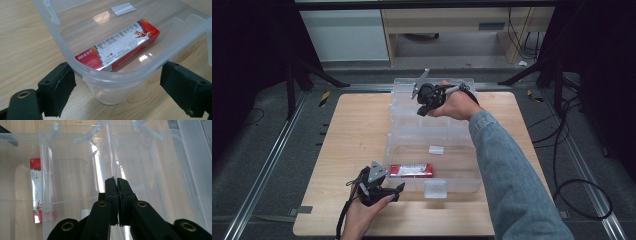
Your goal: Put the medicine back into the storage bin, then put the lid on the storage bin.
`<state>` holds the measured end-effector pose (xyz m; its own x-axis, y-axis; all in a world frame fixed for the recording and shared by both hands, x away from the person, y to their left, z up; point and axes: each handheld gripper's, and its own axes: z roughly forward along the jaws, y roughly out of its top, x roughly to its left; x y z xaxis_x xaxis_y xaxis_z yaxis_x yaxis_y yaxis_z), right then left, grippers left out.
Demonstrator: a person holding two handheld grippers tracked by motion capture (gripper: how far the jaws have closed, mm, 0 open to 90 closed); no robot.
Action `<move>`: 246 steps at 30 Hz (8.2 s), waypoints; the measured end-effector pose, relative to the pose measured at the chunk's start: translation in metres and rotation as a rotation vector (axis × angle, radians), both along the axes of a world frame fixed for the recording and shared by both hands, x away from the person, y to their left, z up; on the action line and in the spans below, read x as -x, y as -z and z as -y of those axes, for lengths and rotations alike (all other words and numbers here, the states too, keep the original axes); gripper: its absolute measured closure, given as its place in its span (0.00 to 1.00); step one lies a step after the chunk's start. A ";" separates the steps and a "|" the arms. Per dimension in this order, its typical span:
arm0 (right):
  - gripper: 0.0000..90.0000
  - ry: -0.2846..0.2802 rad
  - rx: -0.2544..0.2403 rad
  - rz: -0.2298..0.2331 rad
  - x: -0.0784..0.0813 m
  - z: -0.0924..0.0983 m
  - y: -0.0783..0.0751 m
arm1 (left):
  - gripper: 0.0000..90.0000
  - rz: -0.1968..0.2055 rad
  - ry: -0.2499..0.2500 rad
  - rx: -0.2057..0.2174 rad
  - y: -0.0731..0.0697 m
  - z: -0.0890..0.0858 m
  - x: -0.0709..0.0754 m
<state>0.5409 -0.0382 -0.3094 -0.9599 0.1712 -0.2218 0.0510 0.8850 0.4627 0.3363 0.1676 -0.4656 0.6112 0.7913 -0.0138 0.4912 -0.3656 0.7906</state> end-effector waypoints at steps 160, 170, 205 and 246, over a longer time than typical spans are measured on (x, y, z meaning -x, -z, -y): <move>0.99 -0.063 -0.165 -0.017 0.133 0.027 0.020 | 0.18 0.022 -0.027 0.017 0.004 0.006 0.006; 0.99 -0.061 -0.164 -0.013 0.136 0.027 0.022 | 0.21 0.021 -0.017 0.033 0.003 0.002 0.007; 0.98 -0.067 -0.160 -0.037 0.143 0.029 0.031 | 0.27 0.120 -0.009 0.218 -0.120 -0.048 -0.062; 0.53 0.289 -0.293 0.051 0.204 0.145 0.036 | 0.28 0.123 -0.021 0.215 -0.114 -0.030 -0.059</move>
